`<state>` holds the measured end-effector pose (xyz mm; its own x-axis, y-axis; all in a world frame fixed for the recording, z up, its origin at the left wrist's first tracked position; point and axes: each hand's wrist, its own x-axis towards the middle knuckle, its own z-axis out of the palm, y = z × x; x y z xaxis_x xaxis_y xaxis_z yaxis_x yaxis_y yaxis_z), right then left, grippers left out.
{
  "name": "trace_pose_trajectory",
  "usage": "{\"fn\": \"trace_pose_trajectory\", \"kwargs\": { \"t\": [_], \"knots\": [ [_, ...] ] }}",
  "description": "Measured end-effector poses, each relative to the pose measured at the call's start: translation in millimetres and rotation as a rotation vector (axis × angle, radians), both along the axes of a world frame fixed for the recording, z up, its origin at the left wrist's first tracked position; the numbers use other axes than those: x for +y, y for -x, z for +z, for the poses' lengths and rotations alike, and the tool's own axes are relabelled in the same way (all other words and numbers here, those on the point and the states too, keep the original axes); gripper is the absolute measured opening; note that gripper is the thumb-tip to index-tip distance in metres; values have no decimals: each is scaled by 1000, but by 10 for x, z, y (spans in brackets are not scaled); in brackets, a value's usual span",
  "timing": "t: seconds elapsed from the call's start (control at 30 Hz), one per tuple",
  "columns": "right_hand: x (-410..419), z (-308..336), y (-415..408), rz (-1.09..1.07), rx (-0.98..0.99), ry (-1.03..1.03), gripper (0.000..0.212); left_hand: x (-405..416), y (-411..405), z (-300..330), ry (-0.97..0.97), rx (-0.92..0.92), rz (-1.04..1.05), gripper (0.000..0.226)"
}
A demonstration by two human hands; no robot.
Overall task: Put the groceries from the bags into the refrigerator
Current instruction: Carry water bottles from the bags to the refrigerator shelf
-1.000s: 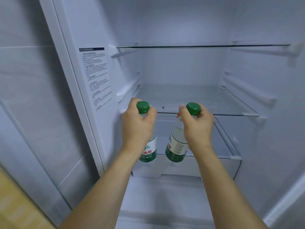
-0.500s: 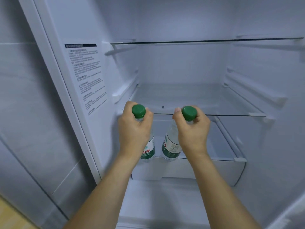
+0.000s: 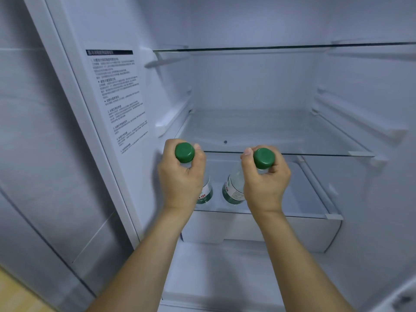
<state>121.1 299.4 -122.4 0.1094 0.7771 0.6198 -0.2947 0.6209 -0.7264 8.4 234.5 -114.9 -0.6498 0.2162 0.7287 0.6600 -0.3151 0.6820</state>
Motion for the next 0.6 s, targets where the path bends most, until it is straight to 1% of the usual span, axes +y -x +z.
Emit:
{"fn": "trace_pose_trajectory", "kwargs": {
  "t": [0.07,0.13,0.23,0.33,0.4,0.5,0.6],
  "knots": [
    [17,-42,10,-2,9,-27,12,11,17,-44,-19,-1,-20,18],
    [31,-77,18,-10,1,-46,14,17,22,-77,-28,18,-31,18],
    [34,-122,26,-5,2,-60,9,19,5,-139,-44,37,-68,9],
    [37,-180,27,10,28,-55,5,15,-33,-230,-53,42,-96,14],
    [39,-212,26,21,41,-49,5,16,-55,-290,-39,43,-130,14],
    [39,-248,17,32,45,-52,7,34,-50,-391,14,93,-182,12],
    [27,-295,-4,53,10,-78,4,64,-17,-472,57,126,-205,20]
  ]
}}
